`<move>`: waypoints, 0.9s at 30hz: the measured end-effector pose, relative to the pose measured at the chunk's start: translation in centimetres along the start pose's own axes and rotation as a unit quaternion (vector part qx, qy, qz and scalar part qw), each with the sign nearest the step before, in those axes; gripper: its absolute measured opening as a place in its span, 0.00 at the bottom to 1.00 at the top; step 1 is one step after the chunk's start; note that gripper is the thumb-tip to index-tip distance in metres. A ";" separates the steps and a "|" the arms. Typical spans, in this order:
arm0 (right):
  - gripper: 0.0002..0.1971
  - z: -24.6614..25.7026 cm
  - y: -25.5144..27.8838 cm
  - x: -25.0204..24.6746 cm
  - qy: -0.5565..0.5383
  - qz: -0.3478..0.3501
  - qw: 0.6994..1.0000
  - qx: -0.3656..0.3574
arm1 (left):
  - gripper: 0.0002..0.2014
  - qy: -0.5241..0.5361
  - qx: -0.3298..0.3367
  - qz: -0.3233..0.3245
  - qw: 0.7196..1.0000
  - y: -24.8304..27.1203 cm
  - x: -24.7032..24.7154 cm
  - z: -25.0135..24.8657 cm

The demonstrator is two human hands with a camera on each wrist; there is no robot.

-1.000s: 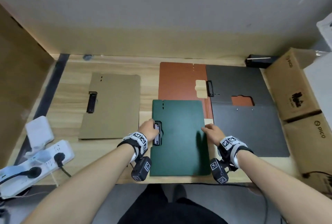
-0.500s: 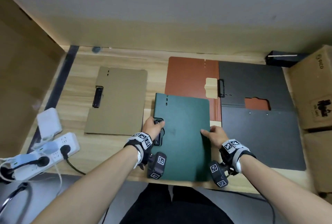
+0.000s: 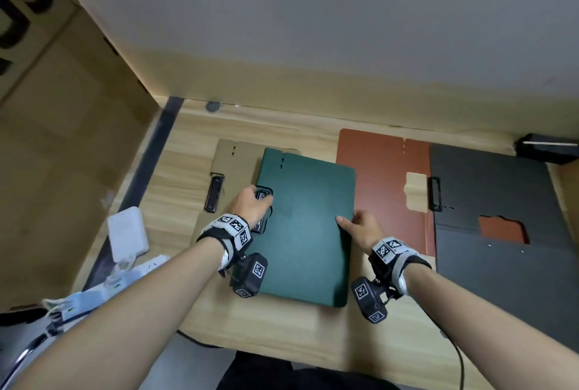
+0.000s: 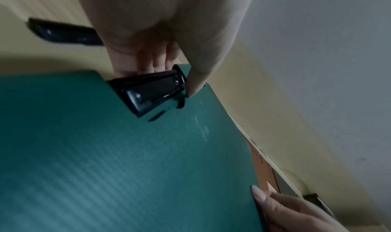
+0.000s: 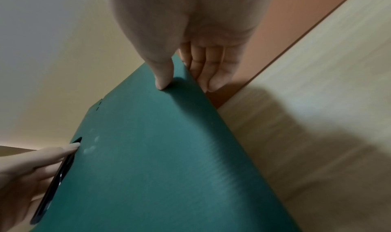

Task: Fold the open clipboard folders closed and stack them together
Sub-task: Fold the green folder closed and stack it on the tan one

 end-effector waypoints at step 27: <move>0.20 10.4 -1.6 10.8 0.251 -0.071 0.964 -0.043 | 0.27 -0.082 0.097 -0.020 0.992 -10.1 -5.7 7.9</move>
Point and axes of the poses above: each hand's wrist, its own y-axis away from the middle knuckle, its own x-axis out of the palm, z = x × y, the point moved 5 cm from there along -y, towards the middle knuckle, and after that the axes turned 9 degrees about -z, right-handed, at the moved point
